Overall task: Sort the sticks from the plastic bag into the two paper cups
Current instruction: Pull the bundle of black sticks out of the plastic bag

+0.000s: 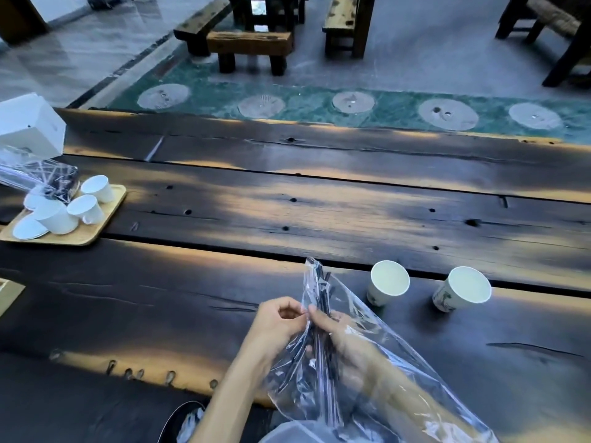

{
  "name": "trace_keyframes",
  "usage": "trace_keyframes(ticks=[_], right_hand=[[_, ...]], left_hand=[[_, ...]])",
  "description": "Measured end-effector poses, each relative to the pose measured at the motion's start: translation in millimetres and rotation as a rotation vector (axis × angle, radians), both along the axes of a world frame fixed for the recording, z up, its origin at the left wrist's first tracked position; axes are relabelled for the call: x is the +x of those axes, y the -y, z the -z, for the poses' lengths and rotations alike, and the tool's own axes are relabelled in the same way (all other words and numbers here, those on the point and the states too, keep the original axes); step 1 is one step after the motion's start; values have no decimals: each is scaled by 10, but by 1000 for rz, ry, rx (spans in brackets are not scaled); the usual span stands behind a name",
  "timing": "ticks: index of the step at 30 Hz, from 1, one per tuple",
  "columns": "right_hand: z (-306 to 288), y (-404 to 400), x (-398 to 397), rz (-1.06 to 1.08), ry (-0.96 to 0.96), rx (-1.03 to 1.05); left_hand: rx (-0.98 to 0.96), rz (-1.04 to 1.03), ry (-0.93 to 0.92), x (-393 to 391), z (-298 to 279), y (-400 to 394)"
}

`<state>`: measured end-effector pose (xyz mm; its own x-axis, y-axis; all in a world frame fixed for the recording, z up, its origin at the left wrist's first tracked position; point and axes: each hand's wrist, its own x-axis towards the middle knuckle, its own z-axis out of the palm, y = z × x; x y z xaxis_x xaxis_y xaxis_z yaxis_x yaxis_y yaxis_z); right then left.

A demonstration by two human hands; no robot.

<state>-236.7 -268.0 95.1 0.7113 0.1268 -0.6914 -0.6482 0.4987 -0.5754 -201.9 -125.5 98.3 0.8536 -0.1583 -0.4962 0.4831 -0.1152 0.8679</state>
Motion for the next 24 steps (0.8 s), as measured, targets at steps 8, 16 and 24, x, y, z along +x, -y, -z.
trace_keyframes(ticks=[8, 16, 24], right_hand=[[-27, 94, 182, -26, 62, -13], [39, 7, 272, -76, 27, 40], [147, -38, 394, 2, -109, 127]], left_hand=[[-4, -49, 45, 66, 51, -53], [-59, 5, -86, 146, 170, -116], [-53, -146, -98, 285, 414, -314]])
